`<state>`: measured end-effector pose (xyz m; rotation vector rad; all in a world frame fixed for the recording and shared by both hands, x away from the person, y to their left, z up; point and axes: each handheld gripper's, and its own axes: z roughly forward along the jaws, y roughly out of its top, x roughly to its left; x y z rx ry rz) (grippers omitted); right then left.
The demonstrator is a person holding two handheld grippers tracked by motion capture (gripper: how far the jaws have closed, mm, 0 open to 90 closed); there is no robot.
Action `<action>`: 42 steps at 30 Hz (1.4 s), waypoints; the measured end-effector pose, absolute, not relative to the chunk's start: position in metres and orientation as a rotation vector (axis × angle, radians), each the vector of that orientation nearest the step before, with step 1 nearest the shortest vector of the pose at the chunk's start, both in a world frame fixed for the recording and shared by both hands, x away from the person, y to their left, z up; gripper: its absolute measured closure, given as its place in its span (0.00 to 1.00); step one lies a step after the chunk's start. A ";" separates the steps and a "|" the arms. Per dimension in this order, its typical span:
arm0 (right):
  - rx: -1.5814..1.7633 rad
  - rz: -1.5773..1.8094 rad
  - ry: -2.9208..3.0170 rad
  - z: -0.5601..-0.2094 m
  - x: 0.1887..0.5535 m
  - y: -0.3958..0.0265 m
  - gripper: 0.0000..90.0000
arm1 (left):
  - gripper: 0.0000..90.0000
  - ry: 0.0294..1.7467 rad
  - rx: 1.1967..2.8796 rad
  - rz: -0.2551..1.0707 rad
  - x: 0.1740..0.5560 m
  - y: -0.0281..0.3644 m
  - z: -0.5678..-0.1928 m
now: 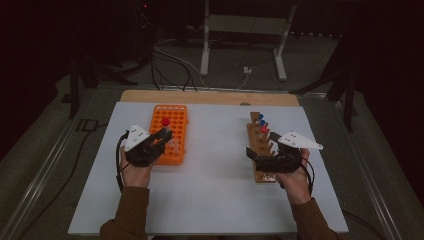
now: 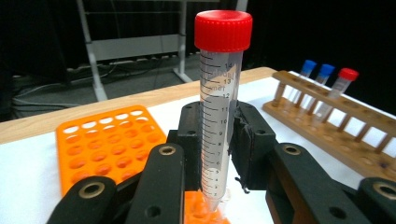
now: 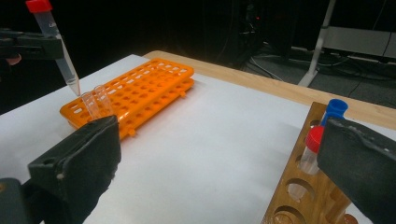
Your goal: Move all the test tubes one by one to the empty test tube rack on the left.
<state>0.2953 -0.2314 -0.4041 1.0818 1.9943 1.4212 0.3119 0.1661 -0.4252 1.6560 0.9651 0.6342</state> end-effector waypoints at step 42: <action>1.073 1.424 2.007 -0.406 0.296 -0.230 0.00 | 0.84 1.124 1.834 0.613 0.336 0.158 -0.496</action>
